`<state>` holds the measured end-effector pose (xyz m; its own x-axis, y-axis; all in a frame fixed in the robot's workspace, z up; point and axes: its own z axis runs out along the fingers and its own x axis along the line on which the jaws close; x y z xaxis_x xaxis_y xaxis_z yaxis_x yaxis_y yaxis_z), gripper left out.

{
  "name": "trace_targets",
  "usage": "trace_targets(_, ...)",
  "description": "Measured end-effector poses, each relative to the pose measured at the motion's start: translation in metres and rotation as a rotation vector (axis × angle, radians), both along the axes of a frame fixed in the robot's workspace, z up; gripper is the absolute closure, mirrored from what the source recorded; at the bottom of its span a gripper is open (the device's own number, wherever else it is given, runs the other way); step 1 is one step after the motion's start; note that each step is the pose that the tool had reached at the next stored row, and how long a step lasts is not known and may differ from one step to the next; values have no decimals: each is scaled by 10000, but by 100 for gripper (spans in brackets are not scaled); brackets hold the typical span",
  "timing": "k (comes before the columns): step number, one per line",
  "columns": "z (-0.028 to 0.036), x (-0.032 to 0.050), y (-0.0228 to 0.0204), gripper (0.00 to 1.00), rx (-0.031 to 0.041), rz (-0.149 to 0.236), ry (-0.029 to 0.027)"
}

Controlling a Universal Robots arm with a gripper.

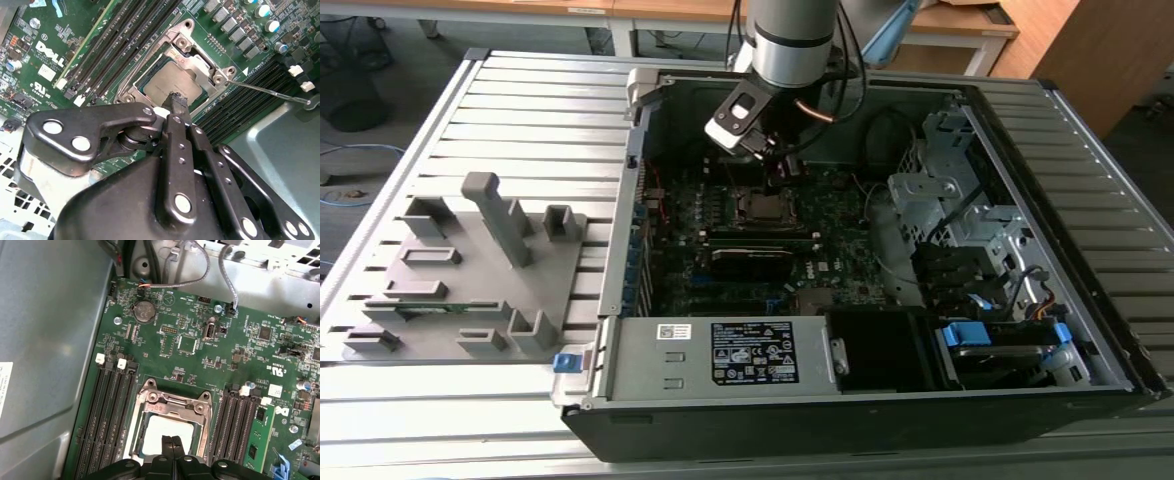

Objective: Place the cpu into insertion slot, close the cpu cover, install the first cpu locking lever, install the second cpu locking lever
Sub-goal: 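Close the cpu cover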

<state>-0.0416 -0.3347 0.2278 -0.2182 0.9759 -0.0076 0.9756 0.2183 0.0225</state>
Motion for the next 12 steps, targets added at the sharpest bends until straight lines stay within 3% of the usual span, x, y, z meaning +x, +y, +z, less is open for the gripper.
trace_targets(12,0,0,0,90,0,858,-1)
